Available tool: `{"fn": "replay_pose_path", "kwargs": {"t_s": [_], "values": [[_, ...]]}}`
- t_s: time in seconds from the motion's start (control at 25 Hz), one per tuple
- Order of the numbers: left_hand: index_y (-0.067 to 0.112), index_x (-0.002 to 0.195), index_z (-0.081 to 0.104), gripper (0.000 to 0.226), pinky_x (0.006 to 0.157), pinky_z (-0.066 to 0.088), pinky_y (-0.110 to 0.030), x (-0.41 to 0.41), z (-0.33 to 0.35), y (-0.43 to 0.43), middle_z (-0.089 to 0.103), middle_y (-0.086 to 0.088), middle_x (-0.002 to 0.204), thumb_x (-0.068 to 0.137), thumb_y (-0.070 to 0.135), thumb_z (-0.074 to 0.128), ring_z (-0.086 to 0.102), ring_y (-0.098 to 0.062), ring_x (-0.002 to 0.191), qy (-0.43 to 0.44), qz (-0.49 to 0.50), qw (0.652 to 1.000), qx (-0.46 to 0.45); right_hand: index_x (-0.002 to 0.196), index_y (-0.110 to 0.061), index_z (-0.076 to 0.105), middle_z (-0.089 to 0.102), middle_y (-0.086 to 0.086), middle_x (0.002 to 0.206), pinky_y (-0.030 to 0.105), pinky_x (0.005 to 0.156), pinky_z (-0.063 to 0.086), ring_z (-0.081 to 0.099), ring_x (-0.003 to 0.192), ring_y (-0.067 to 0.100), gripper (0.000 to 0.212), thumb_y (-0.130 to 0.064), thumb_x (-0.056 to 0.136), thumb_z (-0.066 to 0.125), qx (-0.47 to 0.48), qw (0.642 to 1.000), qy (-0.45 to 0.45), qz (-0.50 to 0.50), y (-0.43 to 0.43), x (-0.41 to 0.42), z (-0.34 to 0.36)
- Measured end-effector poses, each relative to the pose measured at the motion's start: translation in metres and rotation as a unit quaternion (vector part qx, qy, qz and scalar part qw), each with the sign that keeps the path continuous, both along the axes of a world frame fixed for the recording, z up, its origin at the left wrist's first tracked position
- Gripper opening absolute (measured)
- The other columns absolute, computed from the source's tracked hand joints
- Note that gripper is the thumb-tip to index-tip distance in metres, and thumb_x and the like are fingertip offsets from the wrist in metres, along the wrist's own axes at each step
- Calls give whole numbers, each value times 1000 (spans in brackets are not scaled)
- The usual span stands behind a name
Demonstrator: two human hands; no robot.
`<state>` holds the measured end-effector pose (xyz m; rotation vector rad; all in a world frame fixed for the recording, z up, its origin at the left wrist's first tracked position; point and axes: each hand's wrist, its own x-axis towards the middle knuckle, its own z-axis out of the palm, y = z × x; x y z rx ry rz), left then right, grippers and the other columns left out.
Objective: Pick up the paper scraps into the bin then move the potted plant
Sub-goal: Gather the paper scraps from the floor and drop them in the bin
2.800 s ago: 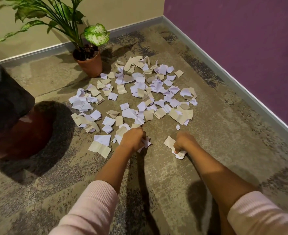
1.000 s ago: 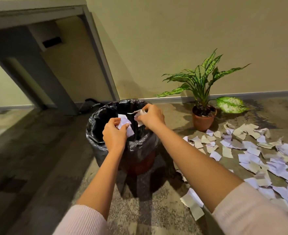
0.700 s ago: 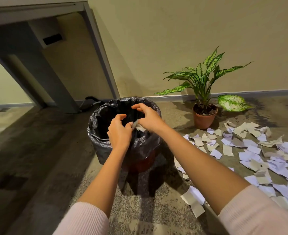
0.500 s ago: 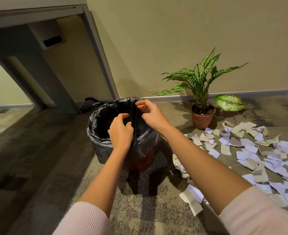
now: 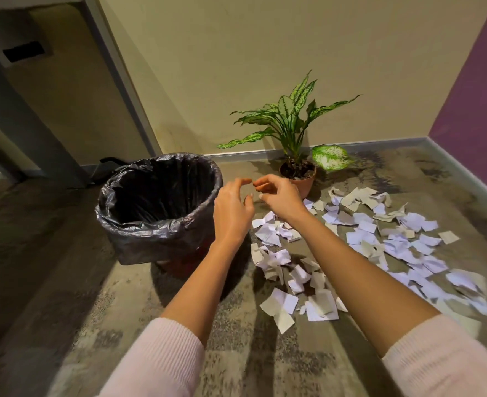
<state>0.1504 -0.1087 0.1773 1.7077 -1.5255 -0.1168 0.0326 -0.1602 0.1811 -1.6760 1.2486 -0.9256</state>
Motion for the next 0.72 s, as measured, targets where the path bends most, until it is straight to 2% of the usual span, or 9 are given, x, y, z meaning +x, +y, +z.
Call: {"fn": "replay_pose_path", "kwargs": {"t_s": [0.08,0.16,0.32,0.4,0.52,0.72], "values": [[21,118,61,30,94,48,-36,-24,-22,3,65,2,118,89,16,59,58,-17,112,5,-25,999,35,102,-15,69,71,5,97,24,78,51,64,91,15,23,-2,84,64,21,999,27,-14,5,-32,-18],[21,116,63,29,91,49,-34,-47,-47,9,66,2,117,88,16,59,59,-17,110,16,-49,996,77,98,-15,68,70,4,94,28,80,52,64,91,17,19,-1,85,64,56,997,50,-26,11,-63,-42],[20,116,65,28,90,51,-35,-83,-103,24,66,3,118,88,19,63,62,-16,108,30,-84,978,188,102,-16,69,70,5,104,33,88,54,64,99,20,23,-1,86,61,133,983,118,-52,29,-122,-97],[20,116,64,28,90,52,-36,-94,-129,31,67,2,117,87,23,66,63,-18,107,19,-115,960,254,101,-18,70,69,7,103,32,82,54,64,96,22,26,0,86,59,156,972,171,-46,41,-146,-124],[21,112,64,27,87,53,-37,-106,-159,44,67,3,115,86,27,68,63,-19,105,-10,-143,934,326,98,-23,71,70,10,104,36,81,56,65,93,25,24,-6,85,60,178,946,269,-24,56,-173,-160],[20,112,63,27,84,54,-40,-118,-188,52,67,-3,113,85,21,61,63,-24,103,-73,-145,917,365,111,-26,65,60,10,118,38,84,53,59,104,29,29,-14,87,54,156,905,395,10,73,-184,-201]]}}
